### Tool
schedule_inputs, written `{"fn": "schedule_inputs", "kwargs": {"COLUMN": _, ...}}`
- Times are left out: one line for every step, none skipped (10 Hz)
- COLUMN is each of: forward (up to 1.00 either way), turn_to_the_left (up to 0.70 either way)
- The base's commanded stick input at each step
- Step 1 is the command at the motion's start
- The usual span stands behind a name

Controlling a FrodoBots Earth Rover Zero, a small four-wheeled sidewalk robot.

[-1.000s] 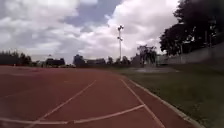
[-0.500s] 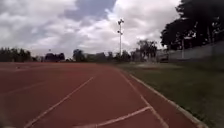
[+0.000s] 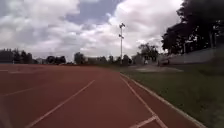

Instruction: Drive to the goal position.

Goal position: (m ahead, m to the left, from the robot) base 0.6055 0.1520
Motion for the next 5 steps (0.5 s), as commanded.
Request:
{"fn": "schedule_inputs", "kwargs": {"forward": 0.6, "turn_to_the_left": 0.0}}
{"fn": "schedule_inputs", "kwargs": {"forward": 0.6, "turn_to_the_left": 0.0}}
{"fn": "schedule_inputs", "kwargs": {"forward": 0.6, "turn_to_the_left": 0.0}}
{"fn": "schedule_inputs", "kwargs": {"forward": 0.6, "turn_to_the_left": 0.0}}
{"fn": "schedule_inputs", "kwargs": {"forward": 0.6, "turn_to_the_left": 0.0}}
